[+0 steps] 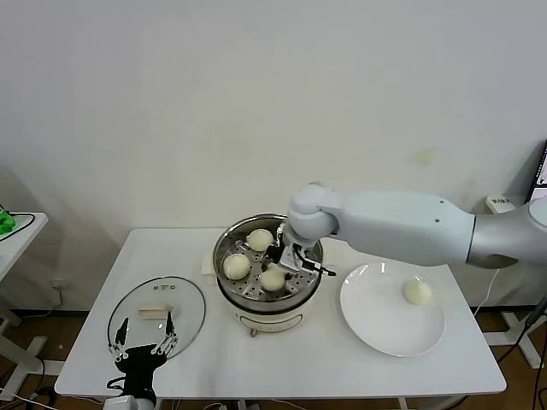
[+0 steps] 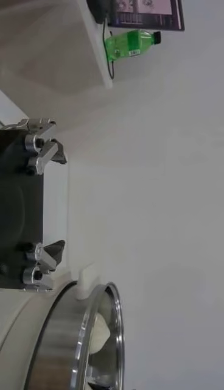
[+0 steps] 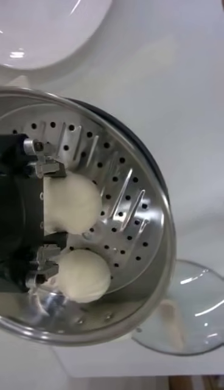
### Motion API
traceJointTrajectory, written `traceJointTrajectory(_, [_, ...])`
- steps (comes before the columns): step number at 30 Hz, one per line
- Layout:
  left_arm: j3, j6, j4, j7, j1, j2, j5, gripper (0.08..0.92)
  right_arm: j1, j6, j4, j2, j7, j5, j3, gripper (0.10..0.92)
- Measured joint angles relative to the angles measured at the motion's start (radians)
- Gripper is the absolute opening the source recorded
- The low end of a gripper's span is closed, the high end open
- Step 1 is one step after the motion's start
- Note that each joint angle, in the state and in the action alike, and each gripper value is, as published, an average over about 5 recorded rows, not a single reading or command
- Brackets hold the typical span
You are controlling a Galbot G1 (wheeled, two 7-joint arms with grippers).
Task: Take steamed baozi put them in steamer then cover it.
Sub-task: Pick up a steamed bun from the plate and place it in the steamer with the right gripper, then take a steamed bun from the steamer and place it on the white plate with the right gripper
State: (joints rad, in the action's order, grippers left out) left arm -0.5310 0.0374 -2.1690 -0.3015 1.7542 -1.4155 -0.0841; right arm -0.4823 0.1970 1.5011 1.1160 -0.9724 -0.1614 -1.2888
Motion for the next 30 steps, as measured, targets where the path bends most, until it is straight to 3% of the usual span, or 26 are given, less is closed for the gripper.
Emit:
traceJointTrajectory(12, [0.001, -0.001, -0.003, 0.000, -0.001, 0.000, -0.001, 0.823, 0.001, 0.005, 0.003, -0.002, 0.008, -0.006, -0.006, 0.571])
traceJointTrajectory(15, [0.001, -0.001, -0.004, 0.000, 0.000, 0.000, -0.001, 0.823, 0.002, 0.005, 0.000, -0.001, 0.009, -0.008, -0.005, 0.613])
traceJointTrajectory(22, [0.001, -0.001, -0.007, 0.000, 0.002, 0.001, 0.000, 0.823, 0.004, 0.009, -0.015, -0.004, 0.018, -0.013, 0.005, 0.795])
traceJointTrajectory(30, [0.005, 0.000, -0.007, 0.000, -0.001, 0.002, 0.003, 0.823, -0.012, 0.004, -0.033, -0.021, 0.014, -0.001, 0.034, 0.822])
